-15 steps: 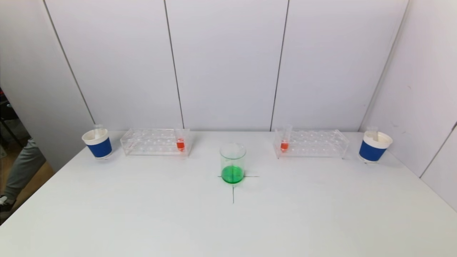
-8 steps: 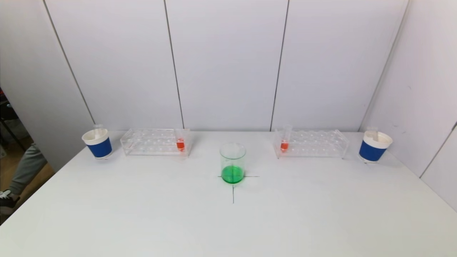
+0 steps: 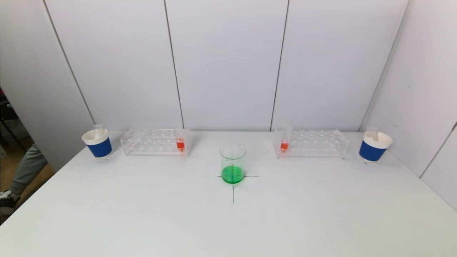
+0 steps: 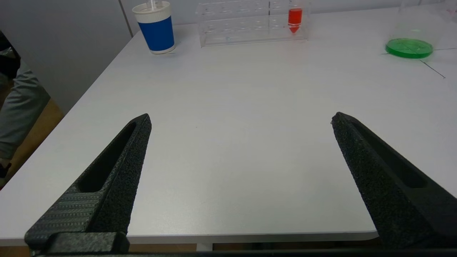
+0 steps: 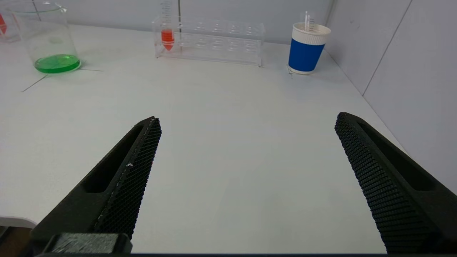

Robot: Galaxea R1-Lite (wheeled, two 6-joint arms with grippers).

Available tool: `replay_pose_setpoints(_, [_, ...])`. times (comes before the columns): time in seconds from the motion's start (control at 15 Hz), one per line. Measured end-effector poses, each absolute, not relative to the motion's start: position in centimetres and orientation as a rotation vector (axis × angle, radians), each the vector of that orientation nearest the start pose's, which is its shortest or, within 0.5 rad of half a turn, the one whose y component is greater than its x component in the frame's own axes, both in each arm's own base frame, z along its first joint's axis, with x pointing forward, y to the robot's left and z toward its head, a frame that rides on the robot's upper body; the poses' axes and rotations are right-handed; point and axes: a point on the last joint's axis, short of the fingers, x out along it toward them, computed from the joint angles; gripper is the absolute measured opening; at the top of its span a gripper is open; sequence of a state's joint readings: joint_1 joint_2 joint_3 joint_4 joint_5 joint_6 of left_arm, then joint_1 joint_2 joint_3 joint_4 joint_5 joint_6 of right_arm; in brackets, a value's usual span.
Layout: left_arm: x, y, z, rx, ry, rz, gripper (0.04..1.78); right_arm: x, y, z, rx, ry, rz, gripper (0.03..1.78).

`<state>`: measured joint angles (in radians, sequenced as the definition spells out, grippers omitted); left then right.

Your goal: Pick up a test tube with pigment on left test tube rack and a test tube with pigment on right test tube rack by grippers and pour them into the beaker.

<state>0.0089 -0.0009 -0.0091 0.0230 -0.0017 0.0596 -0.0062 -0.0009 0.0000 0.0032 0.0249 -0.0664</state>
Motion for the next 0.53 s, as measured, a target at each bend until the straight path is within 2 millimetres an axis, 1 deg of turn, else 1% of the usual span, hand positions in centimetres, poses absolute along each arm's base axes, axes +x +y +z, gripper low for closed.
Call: replay_pose_setpoints(0.53, [-2.35,-0.02,7.56,0.06,0.014,0.007,1.76,-2.29,0.05,7.54,-0.041,0.001,0.01,1.77])
